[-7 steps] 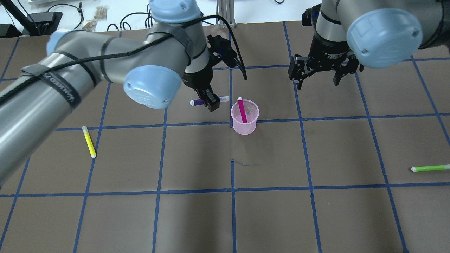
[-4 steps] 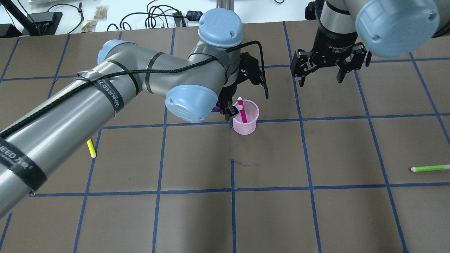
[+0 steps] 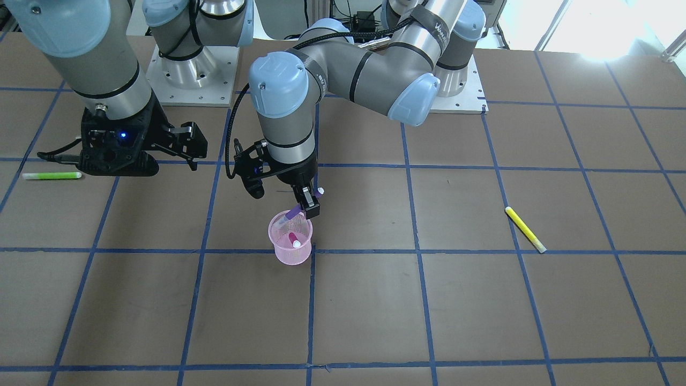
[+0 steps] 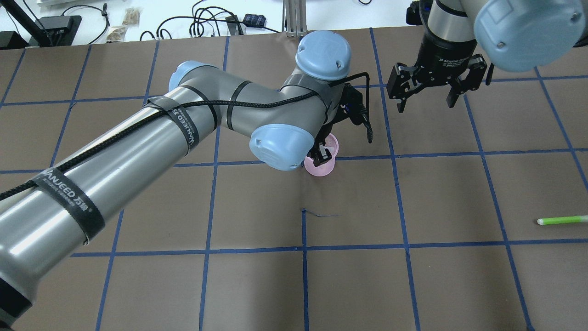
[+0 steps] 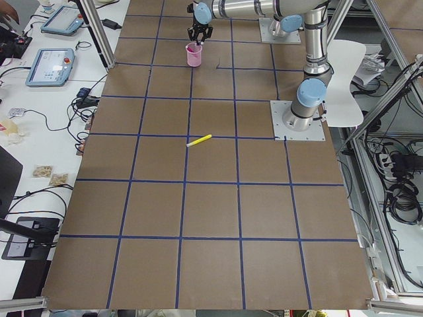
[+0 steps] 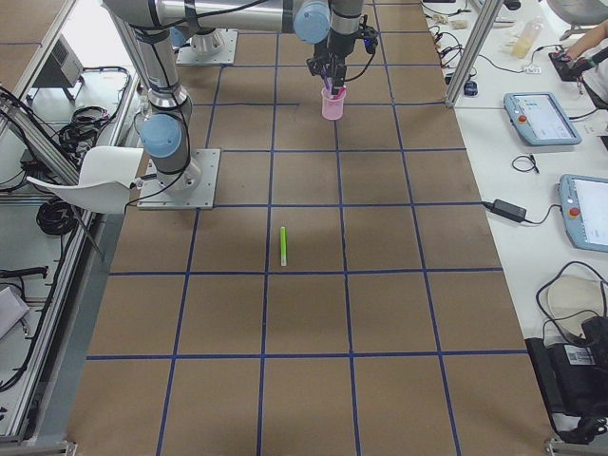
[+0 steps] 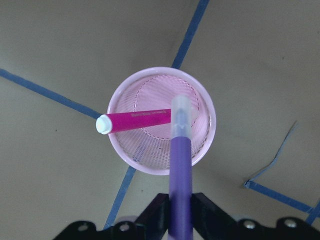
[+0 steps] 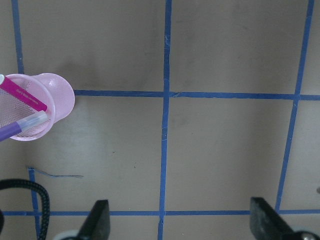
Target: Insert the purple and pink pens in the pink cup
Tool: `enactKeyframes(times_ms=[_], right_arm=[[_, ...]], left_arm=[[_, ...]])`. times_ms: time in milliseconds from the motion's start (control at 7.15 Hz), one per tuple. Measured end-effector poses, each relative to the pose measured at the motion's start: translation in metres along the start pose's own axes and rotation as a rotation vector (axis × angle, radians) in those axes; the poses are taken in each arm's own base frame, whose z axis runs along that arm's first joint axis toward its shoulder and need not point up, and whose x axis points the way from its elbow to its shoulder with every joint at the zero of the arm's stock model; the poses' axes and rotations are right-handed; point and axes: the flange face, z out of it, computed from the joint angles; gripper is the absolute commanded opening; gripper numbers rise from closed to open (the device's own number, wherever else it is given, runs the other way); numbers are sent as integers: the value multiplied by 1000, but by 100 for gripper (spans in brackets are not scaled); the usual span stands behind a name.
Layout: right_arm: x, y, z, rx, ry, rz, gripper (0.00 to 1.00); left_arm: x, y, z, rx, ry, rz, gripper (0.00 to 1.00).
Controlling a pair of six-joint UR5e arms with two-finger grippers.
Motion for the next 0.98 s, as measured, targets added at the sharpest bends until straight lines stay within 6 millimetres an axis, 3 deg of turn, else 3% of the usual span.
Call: enactKeyframes(times_ms=[419,559,699,839,978], right_arm=[[0,0,2,-4,0,-1,100],[0,0,2,-3,0,-1,100],[0,0,3,-2,1,-1,100],[1,-1,3,-2,1,-1,100],[3,-2,3,-2,-1,3,100]], left_arm=[[2,-6,15,-36,-13,15,0],[3,-8,18,-42,-13,19,8],[3,-10,23,-45,-12,20,27],[2,-11,26,-46,-12,22,88],[2,-11,25,-43,-13,23,100]])
